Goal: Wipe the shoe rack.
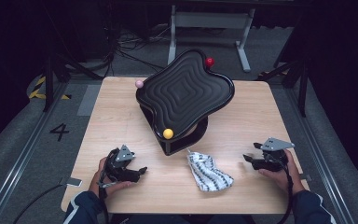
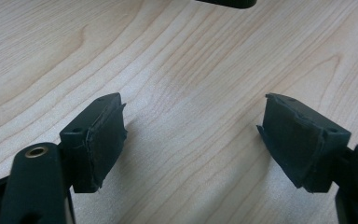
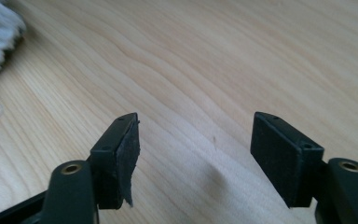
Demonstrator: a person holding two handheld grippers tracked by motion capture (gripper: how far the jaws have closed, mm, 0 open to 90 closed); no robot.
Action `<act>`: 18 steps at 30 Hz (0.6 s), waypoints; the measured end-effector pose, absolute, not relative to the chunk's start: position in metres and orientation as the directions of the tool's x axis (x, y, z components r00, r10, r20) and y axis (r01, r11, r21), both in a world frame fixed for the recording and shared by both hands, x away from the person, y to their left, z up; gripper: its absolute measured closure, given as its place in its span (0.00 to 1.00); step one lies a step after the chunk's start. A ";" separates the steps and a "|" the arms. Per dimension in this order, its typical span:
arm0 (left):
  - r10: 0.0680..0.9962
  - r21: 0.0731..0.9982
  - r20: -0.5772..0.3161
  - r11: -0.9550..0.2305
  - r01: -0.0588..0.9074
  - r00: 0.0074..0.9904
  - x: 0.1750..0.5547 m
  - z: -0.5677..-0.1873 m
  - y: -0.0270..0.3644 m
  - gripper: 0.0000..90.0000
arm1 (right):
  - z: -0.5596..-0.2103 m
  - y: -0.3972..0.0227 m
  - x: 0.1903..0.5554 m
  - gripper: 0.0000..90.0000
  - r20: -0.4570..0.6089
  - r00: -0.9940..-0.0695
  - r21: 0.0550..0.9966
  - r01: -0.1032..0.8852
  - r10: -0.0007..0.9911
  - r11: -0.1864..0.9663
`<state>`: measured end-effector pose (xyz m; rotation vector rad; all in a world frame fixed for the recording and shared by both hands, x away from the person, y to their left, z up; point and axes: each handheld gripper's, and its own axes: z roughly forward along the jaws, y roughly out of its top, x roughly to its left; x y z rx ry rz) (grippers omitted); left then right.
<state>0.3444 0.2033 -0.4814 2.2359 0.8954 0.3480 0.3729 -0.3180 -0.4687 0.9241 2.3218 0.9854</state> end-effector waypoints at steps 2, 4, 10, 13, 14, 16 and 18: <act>0.687 0.690 -0.009 -0.521 0.502 0.726 0.345 -0.482 0.203 0.24 | -0.472 -0.319 0.374 0.36 -0.133 -0.671 0.749 0.414 0.729 0.517; 0.686 0.689 -0.013 -0.521 0.504 0.727 0.345 -0.482 0.203 0.24 | -0.479 -0.321 0.376 0.34 -0.092 -0.669 0.745 0.445 0.737 0.497; 0.691 0.693 -0.013 -0.515 0.505 0.723 0.346 -0.482 0.202 0.24 | -0.486 -0.323 0.376 0.28 -0.041 -0.631 0.754 0.489 0.775 0.438; 0.688 0.688 -0.004 -0.524 0.502 0.725 0.348 -0.481 0.202 0.23 | -0.486 -0.323 0.376 0.27 -0.038 -0.637 0.754 0.487 0.770 0.440; 0.691 0.689 -0.011 -0.518 0.506 0.723 0.348 -0.482 0.202 0.23 | -0.486 -0.324 0.376 0.26 -0.028 -0.642 0.752 0.492 0.766 0.439; 0.691 0.689 -0.010 -0.519 0.506 0.722 0.348 -0.482 0.202 0.23 | -0.486 -0.324 0.378 0.25 -0.003 -0.641 0.747 0.509 0.768 0.428; 0.693 0.687 -0.005 -0.521 0.506 0.721 0.347 -0.481 0.202 0.23 | -0.487 -0.324 0.378 0.24 -0.005 -0.641 0.746 0.509 0.768 0.429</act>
